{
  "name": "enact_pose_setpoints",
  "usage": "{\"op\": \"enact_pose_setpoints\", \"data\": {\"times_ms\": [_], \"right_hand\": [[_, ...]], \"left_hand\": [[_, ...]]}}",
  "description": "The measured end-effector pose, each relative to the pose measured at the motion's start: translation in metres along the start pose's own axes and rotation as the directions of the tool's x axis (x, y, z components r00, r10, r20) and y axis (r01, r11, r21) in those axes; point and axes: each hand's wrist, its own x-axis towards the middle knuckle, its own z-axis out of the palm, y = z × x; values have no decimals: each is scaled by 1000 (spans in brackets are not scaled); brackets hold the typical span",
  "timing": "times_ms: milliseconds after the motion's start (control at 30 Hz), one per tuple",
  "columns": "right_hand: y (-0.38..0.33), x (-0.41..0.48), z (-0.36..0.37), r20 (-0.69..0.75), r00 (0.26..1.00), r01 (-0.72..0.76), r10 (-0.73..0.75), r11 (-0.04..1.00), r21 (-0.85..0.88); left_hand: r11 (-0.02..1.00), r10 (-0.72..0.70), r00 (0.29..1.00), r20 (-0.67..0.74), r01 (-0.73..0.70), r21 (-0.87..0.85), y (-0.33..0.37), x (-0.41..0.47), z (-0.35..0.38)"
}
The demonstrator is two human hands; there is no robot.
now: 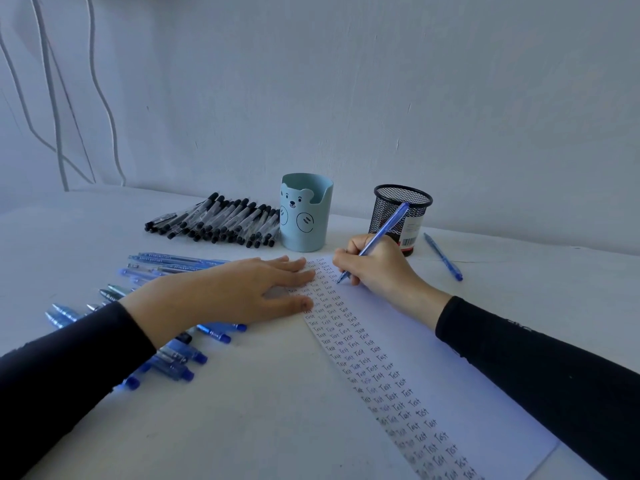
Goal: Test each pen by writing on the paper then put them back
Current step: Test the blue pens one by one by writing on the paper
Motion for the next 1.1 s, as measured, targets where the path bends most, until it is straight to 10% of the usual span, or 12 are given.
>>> {"op": "enact_pose_setpoints", "data": {"times_ms": [1100], "right_hand": [[-2,0,-2,7,1000,-13,13,1000,-11]], "left_hand": [[1000,-9,1000,8,9,11,4,0,-2]]}}
